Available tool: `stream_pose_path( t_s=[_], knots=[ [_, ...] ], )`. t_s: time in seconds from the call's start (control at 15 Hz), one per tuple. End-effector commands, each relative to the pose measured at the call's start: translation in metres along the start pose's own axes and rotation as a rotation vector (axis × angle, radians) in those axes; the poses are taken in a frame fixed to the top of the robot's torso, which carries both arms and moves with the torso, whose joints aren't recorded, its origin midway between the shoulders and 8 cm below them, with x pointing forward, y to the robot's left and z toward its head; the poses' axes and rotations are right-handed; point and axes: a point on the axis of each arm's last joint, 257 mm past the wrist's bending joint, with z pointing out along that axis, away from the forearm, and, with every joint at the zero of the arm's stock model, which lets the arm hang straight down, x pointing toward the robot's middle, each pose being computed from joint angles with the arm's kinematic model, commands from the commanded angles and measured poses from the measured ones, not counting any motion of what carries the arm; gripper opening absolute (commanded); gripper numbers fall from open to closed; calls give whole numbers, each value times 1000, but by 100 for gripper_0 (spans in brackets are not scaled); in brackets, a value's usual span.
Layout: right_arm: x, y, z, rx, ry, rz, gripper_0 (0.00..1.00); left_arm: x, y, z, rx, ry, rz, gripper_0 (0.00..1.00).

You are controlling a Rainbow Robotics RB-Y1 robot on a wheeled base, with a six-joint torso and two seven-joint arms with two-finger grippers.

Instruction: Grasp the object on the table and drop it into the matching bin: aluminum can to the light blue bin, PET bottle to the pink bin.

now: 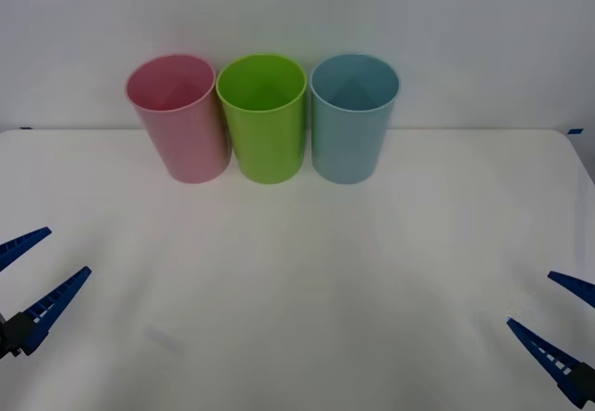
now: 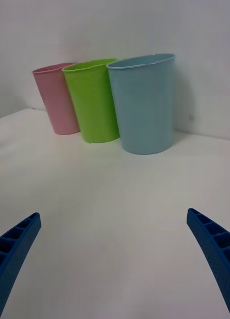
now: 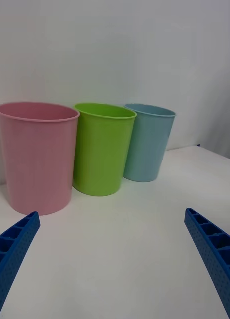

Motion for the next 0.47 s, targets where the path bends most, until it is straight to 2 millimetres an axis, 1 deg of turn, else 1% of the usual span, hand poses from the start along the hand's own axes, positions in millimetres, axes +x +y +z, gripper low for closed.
stream_pose_path(
  t_s=[0.07,0.2,0.47],
  knots=[
    [3,-1,-4,-10,0,-4,100,0,0,0,0,0,0,100],
    [9,0,-6,-9,15,-6,100,0,0,0,0,0,0,100],
    [9,0,-6,-9,15,-6,100,0,0,0,0,0,0,100]
  ],
)
